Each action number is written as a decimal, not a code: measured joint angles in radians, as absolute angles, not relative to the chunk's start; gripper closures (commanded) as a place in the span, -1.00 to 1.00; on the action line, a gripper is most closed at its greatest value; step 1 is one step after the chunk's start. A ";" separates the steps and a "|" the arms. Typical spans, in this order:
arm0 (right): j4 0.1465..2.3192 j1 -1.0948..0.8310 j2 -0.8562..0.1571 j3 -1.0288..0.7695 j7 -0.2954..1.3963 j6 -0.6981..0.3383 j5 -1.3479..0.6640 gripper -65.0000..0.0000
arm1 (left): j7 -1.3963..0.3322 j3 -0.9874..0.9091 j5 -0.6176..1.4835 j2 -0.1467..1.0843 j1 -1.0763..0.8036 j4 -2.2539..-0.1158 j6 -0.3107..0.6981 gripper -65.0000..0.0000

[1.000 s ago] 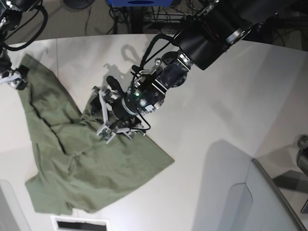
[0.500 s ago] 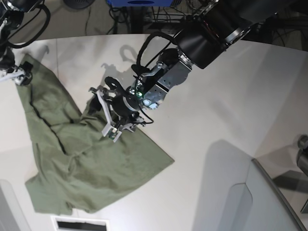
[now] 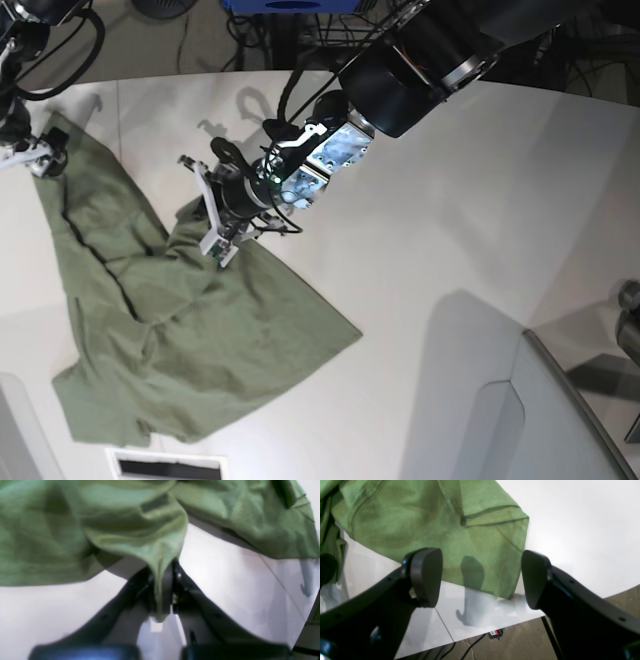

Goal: Layout the t-shirt on the table in an organized manner, then fold the t-shirt properly
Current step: 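Pull the held fabric away from the right gripper to spread the shirt, then lift the shirt with both grippers and swing it flat across the table, then lower the shirt with both grippers and drag it taut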

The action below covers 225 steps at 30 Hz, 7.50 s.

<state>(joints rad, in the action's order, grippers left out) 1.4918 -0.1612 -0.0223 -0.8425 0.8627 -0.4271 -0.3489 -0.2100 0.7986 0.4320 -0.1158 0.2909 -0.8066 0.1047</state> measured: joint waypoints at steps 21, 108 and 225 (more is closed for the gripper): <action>1.492 -0.162 -0.024 -0.842 0.864 -0.427 -0.348 -0.40 | -0.545 0.799 0.441 0.124 0.613 -1.315 0.116 1.00; 1.409 -0.224 -0.053 -0.001 0.807 -0.462 -0.375 1.00 | -0.961 0.279 0.240 0.557 0.222 -1.876 0.218 1.00; 1.708 -0.249 -0.169 -0.299 0.783 -0.452 -0.343 -0.31 | -0.781 0.094 -0.262 0.538 -0.267 -1.802 0.371 0.45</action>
